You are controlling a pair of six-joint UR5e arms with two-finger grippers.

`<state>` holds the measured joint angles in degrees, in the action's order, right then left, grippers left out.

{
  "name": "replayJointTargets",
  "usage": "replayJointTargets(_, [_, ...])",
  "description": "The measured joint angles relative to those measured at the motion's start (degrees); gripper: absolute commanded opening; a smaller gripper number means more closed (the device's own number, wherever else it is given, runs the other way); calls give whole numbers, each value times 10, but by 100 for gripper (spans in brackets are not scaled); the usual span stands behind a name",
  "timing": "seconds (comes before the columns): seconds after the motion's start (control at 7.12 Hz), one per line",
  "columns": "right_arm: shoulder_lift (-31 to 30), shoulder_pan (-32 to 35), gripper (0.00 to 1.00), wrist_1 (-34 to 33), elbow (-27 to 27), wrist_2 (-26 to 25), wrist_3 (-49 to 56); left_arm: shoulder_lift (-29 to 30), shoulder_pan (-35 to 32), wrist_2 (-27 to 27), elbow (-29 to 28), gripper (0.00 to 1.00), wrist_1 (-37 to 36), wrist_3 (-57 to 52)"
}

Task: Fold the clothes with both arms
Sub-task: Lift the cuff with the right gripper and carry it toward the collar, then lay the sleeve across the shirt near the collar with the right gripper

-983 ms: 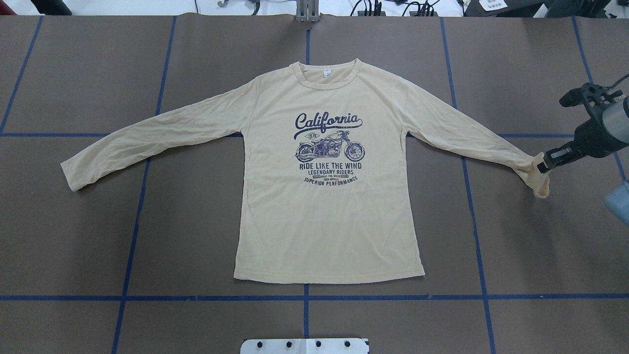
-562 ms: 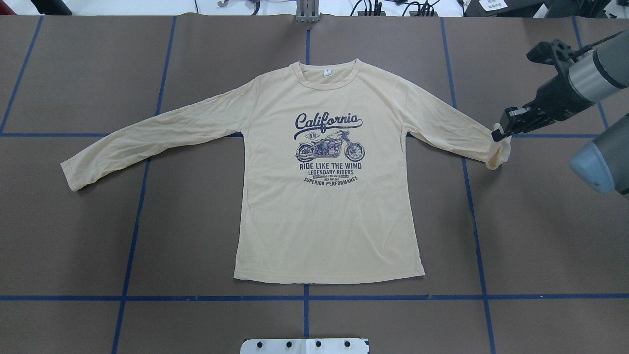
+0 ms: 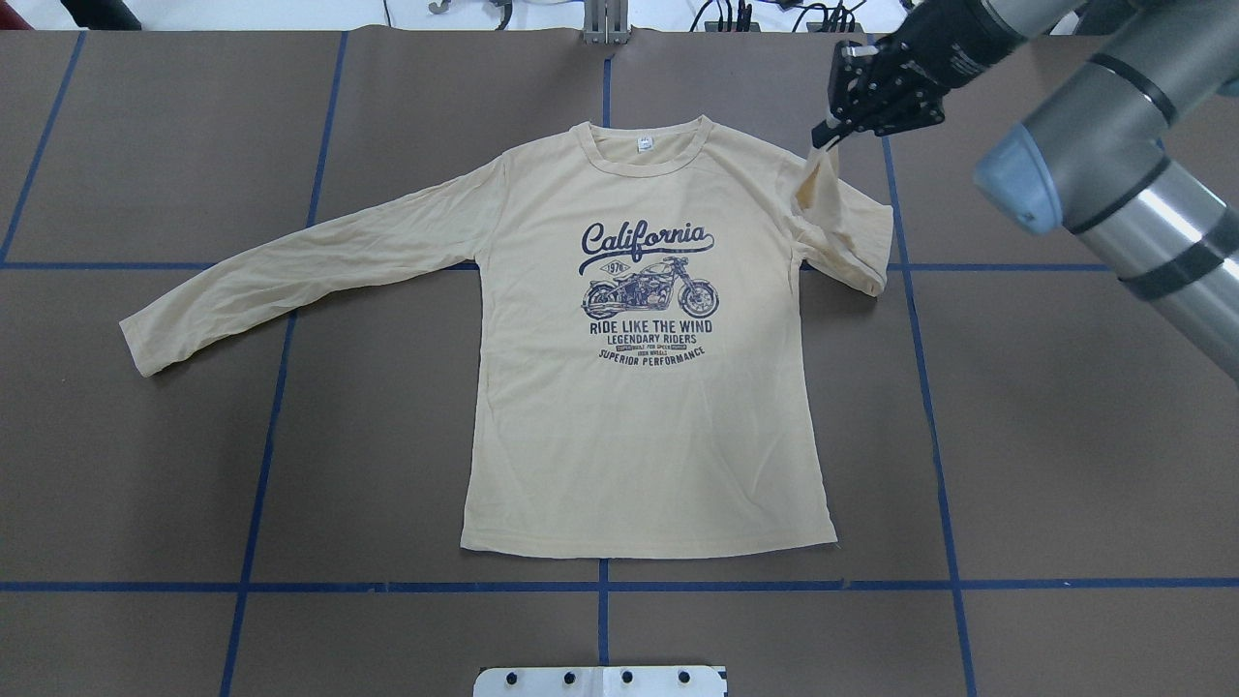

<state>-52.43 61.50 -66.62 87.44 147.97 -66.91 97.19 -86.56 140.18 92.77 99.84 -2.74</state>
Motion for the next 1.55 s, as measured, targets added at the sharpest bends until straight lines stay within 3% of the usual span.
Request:
replayJointTargets(0.28, [132,-13,0,1,-124,-15,-36,-1,0,0,-3,100,0,-1])
replayJointTargets(0.56, [224,-54,0,4,-216,-86,-41,0,0,0,-12,100,1,-1])
replayJointTargets(0.84, [256,-90,0,8,-245,-150,-42,0,0,0,-17,100,1,-2])
replayJointTargets(1.26, [267,-141,0,79,-303,-228,-42,1,0,0,-18,100,1,-1])
replayJointTargets(1.55, [283,-174,0,90,-332,-280,-41,2,0,0,-19,100,1,-1])
